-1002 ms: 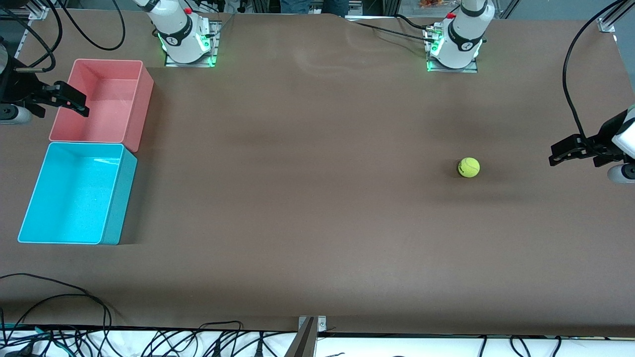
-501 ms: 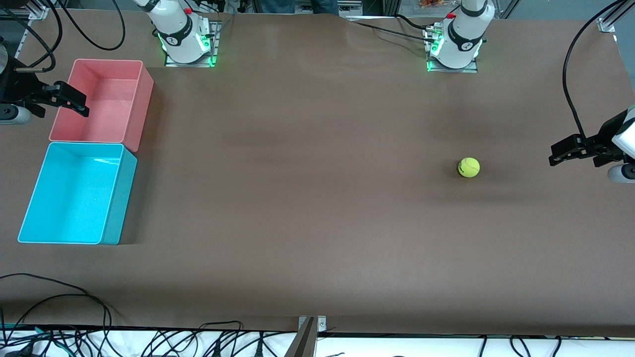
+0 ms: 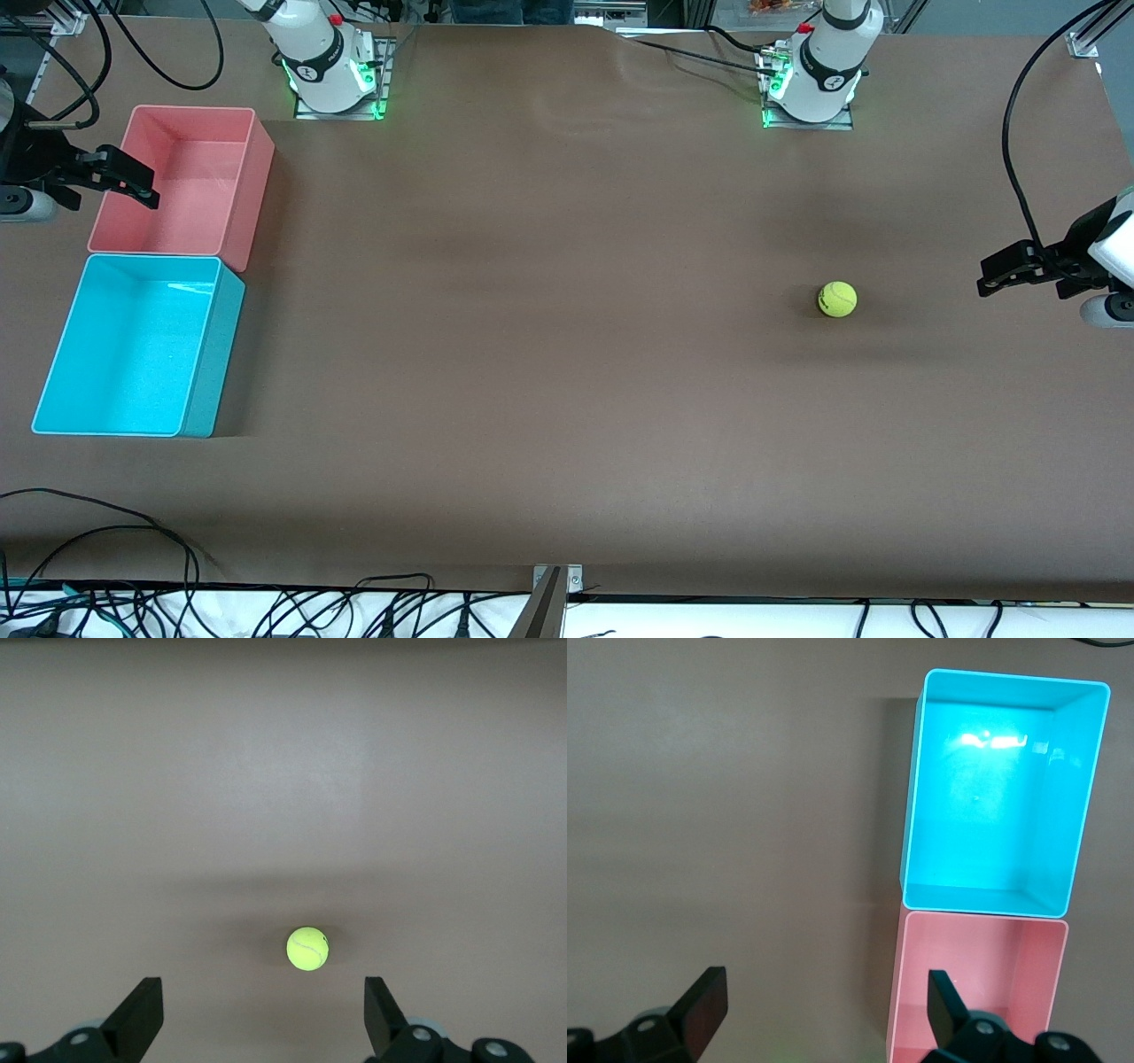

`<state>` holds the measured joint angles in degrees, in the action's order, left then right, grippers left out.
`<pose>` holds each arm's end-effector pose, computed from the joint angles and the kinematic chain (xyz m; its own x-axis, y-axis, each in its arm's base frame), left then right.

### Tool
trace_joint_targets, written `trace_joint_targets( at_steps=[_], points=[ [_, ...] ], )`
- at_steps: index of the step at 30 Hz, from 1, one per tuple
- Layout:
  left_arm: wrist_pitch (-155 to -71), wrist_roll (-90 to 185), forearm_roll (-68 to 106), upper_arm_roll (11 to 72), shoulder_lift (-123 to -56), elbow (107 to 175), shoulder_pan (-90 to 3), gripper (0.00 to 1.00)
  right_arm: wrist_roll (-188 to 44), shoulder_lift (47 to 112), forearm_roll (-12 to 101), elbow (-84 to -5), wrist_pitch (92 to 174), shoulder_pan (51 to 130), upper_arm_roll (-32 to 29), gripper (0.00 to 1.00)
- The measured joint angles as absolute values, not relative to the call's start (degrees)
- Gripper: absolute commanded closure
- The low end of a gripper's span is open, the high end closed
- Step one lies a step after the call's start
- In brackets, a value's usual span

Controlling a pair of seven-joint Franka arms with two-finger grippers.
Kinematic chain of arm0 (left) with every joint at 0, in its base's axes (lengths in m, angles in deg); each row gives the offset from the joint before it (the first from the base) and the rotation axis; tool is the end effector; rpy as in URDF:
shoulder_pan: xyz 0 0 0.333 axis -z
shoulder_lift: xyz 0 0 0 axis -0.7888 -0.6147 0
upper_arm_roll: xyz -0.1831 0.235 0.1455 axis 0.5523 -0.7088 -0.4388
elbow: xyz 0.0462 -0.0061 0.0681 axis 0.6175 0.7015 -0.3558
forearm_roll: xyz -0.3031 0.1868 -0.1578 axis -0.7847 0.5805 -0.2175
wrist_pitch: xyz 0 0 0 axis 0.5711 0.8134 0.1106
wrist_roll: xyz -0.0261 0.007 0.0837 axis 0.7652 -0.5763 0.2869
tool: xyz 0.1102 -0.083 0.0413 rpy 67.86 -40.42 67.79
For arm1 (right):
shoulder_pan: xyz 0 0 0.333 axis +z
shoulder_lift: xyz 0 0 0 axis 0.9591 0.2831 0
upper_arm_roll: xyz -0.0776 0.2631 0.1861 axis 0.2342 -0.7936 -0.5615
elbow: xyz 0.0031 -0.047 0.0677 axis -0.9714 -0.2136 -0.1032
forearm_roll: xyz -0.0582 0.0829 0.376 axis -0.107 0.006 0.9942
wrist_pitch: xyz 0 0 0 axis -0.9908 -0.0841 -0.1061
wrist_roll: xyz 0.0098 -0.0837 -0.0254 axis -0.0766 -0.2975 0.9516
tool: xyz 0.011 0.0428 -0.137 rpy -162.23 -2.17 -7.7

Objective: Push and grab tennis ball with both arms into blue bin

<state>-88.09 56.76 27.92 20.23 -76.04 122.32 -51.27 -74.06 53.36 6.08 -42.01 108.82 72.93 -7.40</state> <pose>0.6201 0.0218 0.5581 0.9999 -0.0085 -0.0125 -0.0087 -0.9999 -0.0113 0.5348 -0.0073 0.5793 0.9981 0.0428 -0.0432 0.0439 -0.9988 0.0230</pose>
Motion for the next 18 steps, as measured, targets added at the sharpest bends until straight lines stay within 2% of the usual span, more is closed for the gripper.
trace_joint_targets(
  at_steps=[1, 2, 3, 18],
  points=[
    [-88.1, 56.6, 27.9, 20.2, -76.1, 122.3, -51.3, 0.79, -74.1, 53.4, 6.1, -42.0, 108.8, 72.9, -7.4, 0.00],
    [-88.1, 56.3, 27.9, 20.2, -76.1, 122.3, -51.3, 0.93, -74.1, 53.4, 6.1, -42.0, 108.8, 72.9, -7.4, 0.00],
    [-88.1, 55.9, 27.9, 20.2, -76.1, 122.3, -51.3, 1.00, -74.1, 53.4, 6.1, -42.0, 108.8, 72.9, -7.4, 0.00],
    [-85.5, 46.3, 27.9, 20.2, -76.3, 122.3, -51.3, 1.00, -74.1, 53.4, 6.1, -42.0, 108.8, 72.9, -7.3, 0.00]
  ],
)
